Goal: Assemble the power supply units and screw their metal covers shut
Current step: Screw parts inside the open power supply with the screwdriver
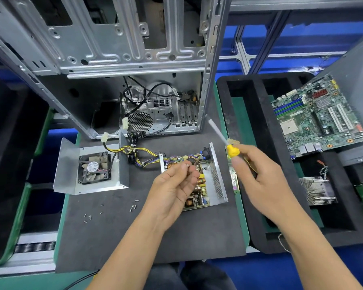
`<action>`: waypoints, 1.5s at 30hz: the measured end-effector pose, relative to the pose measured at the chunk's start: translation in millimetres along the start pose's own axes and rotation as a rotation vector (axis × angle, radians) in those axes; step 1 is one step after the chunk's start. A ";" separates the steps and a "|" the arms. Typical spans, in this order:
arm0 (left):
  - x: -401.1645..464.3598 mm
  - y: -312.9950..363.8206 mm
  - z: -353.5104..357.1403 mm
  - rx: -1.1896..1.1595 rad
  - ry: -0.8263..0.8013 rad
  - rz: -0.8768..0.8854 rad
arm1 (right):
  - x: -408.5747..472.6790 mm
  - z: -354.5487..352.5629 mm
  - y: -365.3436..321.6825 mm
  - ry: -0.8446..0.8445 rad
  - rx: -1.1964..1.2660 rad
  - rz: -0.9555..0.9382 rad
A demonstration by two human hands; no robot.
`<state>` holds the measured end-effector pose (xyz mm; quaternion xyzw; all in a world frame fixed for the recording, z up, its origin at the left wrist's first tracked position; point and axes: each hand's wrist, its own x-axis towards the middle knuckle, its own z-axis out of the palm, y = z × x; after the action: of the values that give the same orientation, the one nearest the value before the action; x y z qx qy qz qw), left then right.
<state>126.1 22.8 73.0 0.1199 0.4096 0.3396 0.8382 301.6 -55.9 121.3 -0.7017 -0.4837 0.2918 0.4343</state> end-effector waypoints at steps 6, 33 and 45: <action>1.1 4.1 3.1 0.025 0.017 0.068 | -6.3 -9.6 2.7 -0.007 0.102 -0.010; 4.6 19.4 -4.5 0.317 -0.004 0.258 | 13.2 -17.8 5.3 -0.129 0.358 0.267; 5.1 15.0 5.5 0.316 -0.007 0.249 | 11.8 27.5 4.8 0.247 0.932 0.339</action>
<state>125.5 37.7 80.6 0.3010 0.4369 0.3716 0.7619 285.1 -36.7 104.6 -0.5311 -0.1264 0.4578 0.7017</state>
